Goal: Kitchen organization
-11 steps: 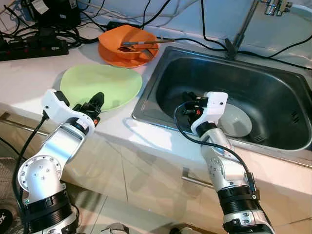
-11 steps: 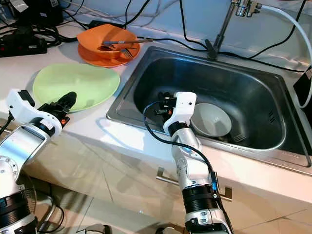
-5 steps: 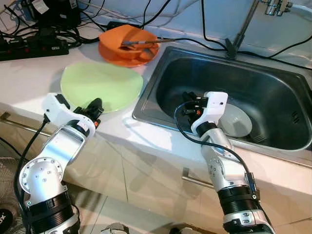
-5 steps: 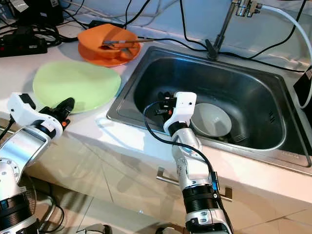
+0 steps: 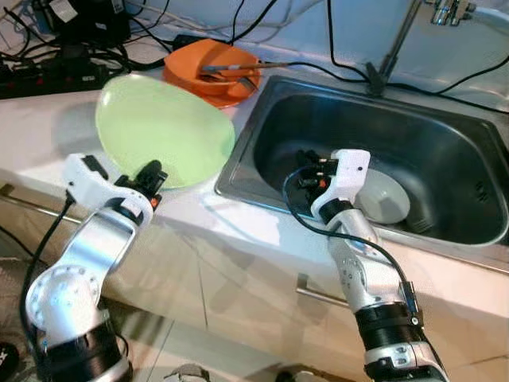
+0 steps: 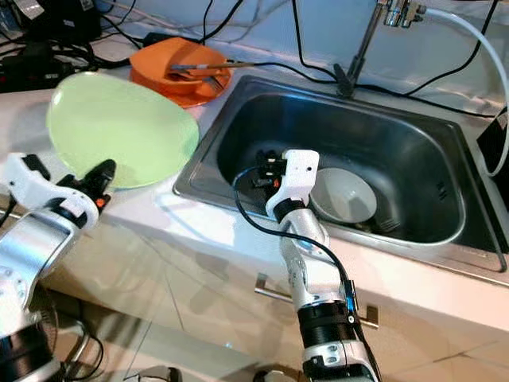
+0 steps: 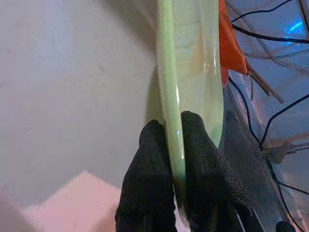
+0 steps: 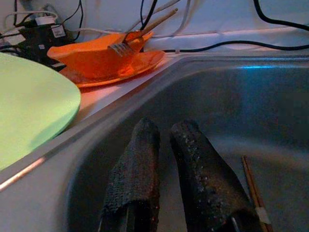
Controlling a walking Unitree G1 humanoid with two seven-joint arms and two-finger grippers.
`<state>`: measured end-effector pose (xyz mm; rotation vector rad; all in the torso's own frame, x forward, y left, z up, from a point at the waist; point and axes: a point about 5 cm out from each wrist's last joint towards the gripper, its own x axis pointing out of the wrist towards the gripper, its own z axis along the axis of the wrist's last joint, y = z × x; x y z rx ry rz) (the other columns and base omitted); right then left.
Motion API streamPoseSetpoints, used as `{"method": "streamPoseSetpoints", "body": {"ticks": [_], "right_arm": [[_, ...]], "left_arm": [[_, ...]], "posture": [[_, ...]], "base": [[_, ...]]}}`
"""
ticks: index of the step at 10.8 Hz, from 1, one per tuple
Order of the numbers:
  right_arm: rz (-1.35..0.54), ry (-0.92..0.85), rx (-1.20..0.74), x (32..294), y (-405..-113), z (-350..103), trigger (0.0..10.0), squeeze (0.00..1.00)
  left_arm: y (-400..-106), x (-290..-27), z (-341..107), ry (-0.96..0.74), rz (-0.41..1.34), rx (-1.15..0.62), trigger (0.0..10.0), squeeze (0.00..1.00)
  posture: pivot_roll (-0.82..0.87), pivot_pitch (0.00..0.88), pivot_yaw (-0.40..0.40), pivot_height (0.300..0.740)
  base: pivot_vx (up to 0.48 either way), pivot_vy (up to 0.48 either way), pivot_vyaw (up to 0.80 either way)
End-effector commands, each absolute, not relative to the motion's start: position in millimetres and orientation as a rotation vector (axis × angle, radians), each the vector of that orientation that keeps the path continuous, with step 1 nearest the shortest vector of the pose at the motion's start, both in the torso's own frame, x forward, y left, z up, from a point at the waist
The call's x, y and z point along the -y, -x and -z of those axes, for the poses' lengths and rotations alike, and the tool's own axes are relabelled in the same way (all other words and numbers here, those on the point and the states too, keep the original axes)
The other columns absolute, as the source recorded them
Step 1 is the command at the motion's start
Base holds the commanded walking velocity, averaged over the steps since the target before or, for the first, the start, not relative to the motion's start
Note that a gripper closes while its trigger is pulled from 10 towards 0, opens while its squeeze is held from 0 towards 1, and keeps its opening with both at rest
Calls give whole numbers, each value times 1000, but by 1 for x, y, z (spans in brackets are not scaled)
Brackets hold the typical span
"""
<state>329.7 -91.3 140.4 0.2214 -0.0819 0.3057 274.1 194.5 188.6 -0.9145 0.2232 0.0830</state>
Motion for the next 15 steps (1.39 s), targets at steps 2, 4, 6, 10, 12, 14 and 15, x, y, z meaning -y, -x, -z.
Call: {"method": "streamPoseSetpoints", "body": {"ticks": [2,4,6,10,12,14,15], "right_arm": [[-326,-220,1,88,-328,-125,10000,0],[-334,-219,-1,87,-329,-126,10000,0],[-326,-213,3,89,-330,-126,10000,0],[-292,-220,29,95,-335,-133,10000,0],[-283,-280,45,96,-338,-139,10000,1000],[-232,-409,83,108,-347,-156,10000,1000],[-221,-452,94,112,-349,-161,10000,1000]], "left_arm": [[-261,-203,-175,894,-162,-264,0,0],[-263,-205,-193,864,-110,-133,0,0],[-267,-198,-219,872,-17,47,0,0],[-281,-162,-249,865,235,195,10000,0],[-293,-140,-251,862,341,194,10000,0],[-312,-125,-241,863,396,172,10000,0],[-316,-120,-239,862,412,166,10000,0]], "posture": [[159,104,-68,740],[158,101,-72,740],[144,91,-71,740],[121,52,-63,740],[110,32,-51,740],[83,10,-37,740],[82,9,-36,740]], "base": [[0,0,0],[0,0,0],[0,0,0],[0,0,0],[0,0,0],[0,0,0],[0,0,0]]}}
